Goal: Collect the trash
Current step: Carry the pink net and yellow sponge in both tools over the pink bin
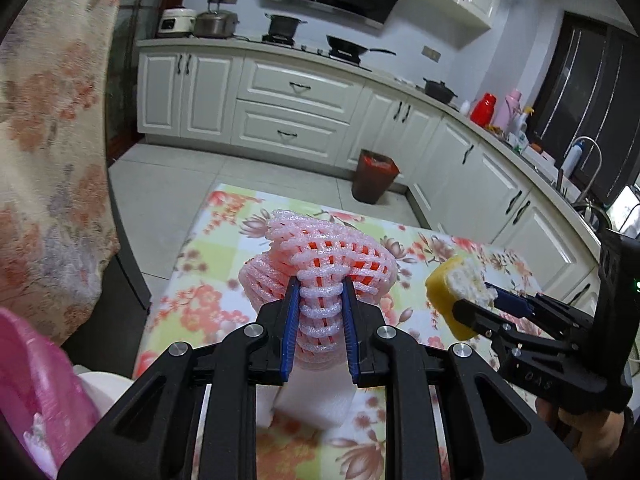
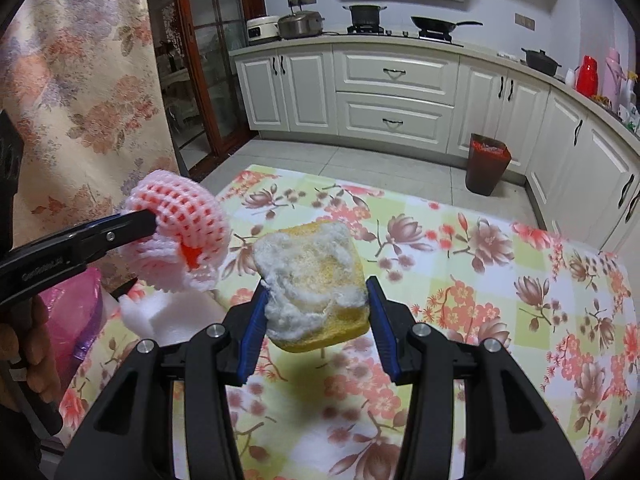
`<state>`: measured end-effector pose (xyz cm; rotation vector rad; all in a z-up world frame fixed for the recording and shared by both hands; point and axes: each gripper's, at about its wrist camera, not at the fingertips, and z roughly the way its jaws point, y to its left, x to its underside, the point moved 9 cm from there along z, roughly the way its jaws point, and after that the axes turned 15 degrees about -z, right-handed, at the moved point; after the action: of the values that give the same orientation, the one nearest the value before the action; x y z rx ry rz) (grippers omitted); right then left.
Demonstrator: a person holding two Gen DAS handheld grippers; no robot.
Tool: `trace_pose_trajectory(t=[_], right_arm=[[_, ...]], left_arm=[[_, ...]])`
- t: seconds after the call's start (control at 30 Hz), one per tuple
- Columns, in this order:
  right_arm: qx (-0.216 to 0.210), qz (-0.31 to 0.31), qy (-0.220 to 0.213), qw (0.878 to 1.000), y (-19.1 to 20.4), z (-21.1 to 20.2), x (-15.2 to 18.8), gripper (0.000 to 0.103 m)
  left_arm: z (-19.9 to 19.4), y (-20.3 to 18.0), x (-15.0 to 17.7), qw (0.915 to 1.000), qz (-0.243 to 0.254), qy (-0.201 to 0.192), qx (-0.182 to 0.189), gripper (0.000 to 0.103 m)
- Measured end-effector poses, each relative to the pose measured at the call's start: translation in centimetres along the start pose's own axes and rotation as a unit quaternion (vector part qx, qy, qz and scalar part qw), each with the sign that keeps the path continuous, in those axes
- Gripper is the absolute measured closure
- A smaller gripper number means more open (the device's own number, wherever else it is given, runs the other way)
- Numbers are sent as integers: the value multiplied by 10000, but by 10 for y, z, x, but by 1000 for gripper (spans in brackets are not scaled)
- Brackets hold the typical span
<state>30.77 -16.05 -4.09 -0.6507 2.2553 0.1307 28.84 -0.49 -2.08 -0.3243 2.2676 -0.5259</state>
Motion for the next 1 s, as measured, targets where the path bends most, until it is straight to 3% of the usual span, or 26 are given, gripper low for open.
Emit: trace_pose_trajectory(t=[0.57,1.0], right_arm=[[-78,-303,-282,9991,49,-41,-22,57],[-548,-708,-448,9950,130,-51,-51,57]], left_arm=[[-124,63,-4,9946,-419,-884,-347,84],[-215,144,-6,9772,-887,-1622,-1048,84]])
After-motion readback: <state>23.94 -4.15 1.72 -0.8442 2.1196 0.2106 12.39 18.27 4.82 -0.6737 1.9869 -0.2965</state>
